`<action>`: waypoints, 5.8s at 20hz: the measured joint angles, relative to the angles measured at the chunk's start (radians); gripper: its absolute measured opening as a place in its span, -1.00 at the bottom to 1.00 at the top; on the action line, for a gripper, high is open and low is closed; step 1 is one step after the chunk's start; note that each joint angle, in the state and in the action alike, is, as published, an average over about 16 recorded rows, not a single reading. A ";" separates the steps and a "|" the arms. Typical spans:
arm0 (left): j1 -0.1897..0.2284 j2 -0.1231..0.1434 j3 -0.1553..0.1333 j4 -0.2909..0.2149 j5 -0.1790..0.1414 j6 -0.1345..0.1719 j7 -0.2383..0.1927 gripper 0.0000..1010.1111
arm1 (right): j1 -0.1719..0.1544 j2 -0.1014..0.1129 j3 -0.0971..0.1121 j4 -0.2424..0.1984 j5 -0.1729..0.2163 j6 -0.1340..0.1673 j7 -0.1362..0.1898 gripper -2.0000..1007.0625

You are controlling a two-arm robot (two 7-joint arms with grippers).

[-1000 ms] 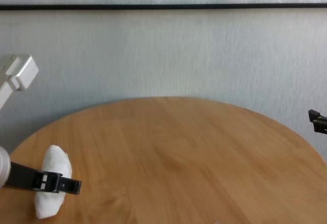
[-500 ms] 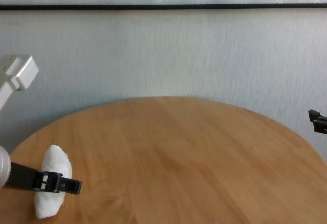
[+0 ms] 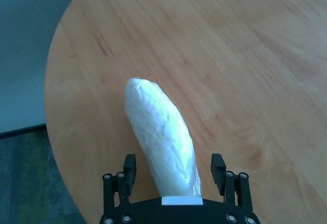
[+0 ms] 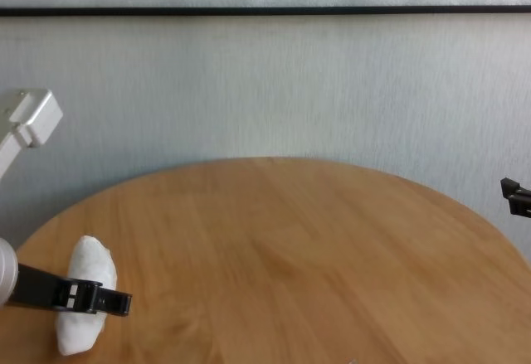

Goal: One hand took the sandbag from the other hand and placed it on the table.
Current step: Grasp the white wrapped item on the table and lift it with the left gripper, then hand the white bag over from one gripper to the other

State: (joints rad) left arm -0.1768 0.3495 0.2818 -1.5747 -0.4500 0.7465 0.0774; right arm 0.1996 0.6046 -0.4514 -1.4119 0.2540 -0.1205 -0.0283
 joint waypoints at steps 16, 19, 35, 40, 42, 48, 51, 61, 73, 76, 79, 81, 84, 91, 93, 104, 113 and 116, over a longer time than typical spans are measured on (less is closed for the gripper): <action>0.000 -0.001 0.000 0.000 -0.001 0.000 0.001 0.07 | 0.000 0.000 0.000 0.000 0.000 0.000 0.000 0.99; 0.000 -0.001 0.000 0.000 -0.001 0.000 0.001 -0.04 | 0.000 0.000 0.000 0.000 0.000 0.000 0.000 0.99; 0.000 -0.001 0.000 0.000 -0.001 0.000 0.001 -0.26 | 0.000 0.000 0.000 0.000 0.000 0.000 0.000 0.99; 0.000 -0.001 0.000 0.000 -0.001 0.000 0.001 -0.28 | 0.000 0.000 0.000 0.000 0.000 0.000 0.000 0.99; 0.000 -0.001 0.000 0.000 -0.001 0.000 0.001 -0.29 | 0.000 0.000 0.000 0.000 0.000 0.000 0.000 0.99; 0.000 -0.001 0.000 0.000 -0.001 0.000 0.001 -0.29 | 0.000 0.000 0.000 0.000 0.000 0.000 0.000 0.99; 0.000 -0.001 0.000 0.000 -0.001 0.000 0.001 -0.29 | 0.000 0.000 0.000 0.000 0.000 0.000 0.000 0.99; 0.000 -0.001 0.000 0.000 -0.001 0.000 0.001 -0.29 | 0.000 0.000 0.000 0.000 0.000 0.000 0.000 0.99; 0.000 -0.001 0.000 0.000 -0.001 0.000 0.001 -0.29 | 0.000 0.000 0.000 0.000 0.000 0.000 0.000 0.99; 0.000 -0.001 0.000 0.000 -0.001 0.000 0.001 -0.29 | 0.000 0.000 0.000 0.000 0.000 0.000 0.000 0.99; 0.000 -0.001 0.000 0.000 -0.001 0.000 0.001 -0.29 | 0.000 0.000 0.000 0.000 0.000 0.000 0.000 0.99; 0.000 -0.001 0.000 0.000 -0.001 0.000 0.001 -0.29 | 0.000 0.000 0.000 0.000 0.000 0.000 0.000 0.99; 0.001 -0.001 -0.001 -0.001 -0.001 0.000 -0.001 -0.29 | 0.000 0.000 0.000 0.000 0.000 0.000 0.000 0.99; 0.002 0.009 0.017 -0.007 0.021 -0.019 -0.018 -0.29 | 0.000 0.000 0.000 0.000 0.000 0.000 0.000 0.99; 0.003 0.012 0.023 -0.010 0.030 -0.030 -0.023 -0.29 | 0.000 0.000 0.000 0.000 0.000 0.000 0.000 0.99; 0.025 0.027 0.039 -0.038 0.091 -0.138 -0.054 -0.29 | 0.000 0.000 0.000 0.000 0.000 0.000 0.000 0.99; 0.047 0.038 0.039 -0.062 0.128 -0.244 -0.099 -0.29 | 0.000 0.000 0.000 0.000 0.000 0.000 0.000 0.99; 0.053 0.042 0.041 -0.067 0.139 -0.275 -0.117 -0.29 | 0.000 0.000 0.000 0.000 0.000 0.000 0.000 0.99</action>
State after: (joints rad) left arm -0.1242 0.3916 0.3227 -1.6416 -0.3113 0.4712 -0.0397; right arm 0.1996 0.6046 -0.4514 -1.4119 0.2540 -0.1205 -0.0283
